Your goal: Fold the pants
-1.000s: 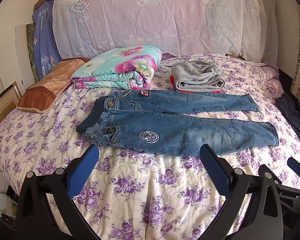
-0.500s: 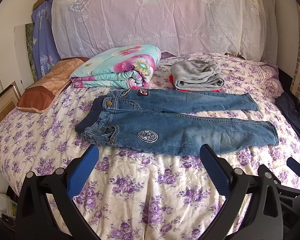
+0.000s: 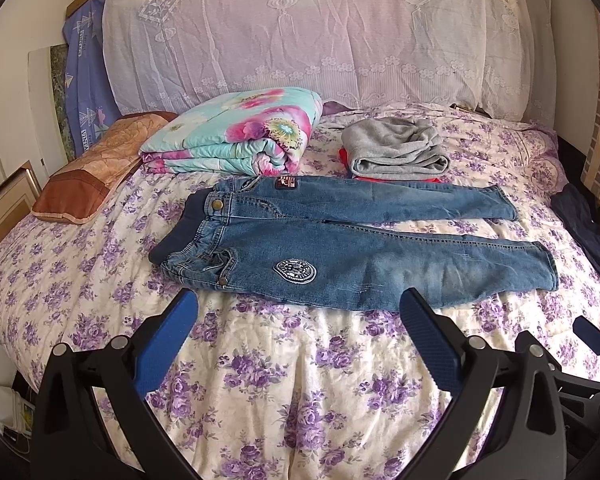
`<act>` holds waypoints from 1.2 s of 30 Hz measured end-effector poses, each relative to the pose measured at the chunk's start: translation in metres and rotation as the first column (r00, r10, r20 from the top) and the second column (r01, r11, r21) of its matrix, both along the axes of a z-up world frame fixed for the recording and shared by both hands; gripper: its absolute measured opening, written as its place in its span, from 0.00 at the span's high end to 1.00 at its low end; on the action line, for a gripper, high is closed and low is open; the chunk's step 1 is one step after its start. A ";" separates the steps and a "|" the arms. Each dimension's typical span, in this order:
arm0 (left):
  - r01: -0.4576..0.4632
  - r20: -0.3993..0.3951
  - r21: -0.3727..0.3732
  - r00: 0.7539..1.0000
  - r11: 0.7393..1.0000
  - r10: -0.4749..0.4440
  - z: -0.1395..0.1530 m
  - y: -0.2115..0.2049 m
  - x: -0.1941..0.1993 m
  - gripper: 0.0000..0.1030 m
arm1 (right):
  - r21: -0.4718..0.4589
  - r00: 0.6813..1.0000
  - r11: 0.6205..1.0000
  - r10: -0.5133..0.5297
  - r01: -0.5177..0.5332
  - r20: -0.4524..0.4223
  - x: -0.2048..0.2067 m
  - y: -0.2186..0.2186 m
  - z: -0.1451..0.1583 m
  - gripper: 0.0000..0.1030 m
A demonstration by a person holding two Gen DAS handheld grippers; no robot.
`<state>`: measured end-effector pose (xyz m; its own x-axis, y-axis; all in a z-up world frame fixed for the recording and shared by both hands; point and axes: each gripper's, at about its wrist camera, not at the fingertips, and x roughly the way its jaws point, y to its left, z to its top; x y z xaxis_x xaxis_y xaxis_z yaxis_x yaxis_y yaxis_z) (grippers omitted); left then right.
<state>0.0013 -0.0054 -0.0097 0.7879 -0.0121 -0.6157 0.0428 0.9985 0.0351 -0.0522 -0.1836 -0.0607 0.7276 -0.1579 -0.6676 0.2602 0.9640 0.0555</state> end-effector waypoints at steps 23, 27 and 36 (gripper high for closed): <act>-0.007 -0.065 -0.030 0.998 1.000 0.005 -0.008 0.011 0.013 0.05 | 0.000 1.000 1.000 0.007 -0.007 -0.011 0.002 0.002 -0.005 0.03; -0.004 -0.185 -0.143 0.982 0.990 -0.023 -0.021 0.037 0.036 0.04 | -0.010 0.999 1.000 0.000 -0.001 -0.044 0.004 -0.005 -0.012 0.03; -0.246 -0.437 -0.388 0.897 0.888 0.057 -0.084 0.144 0.149 0.05 | 0.029 0.996 0.999 -0.041 0.044 -0.084 -0.001 -0.029 -0.026 0.03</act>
<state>0.1507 0.1382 -0.0938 0.4845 -0.2464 -0.8394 -0.1940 0.9054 -0.3777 -0.0536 -0.2126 -0.0863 0.6619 -0.1659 -0.7310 0.3058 0.9501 0.0613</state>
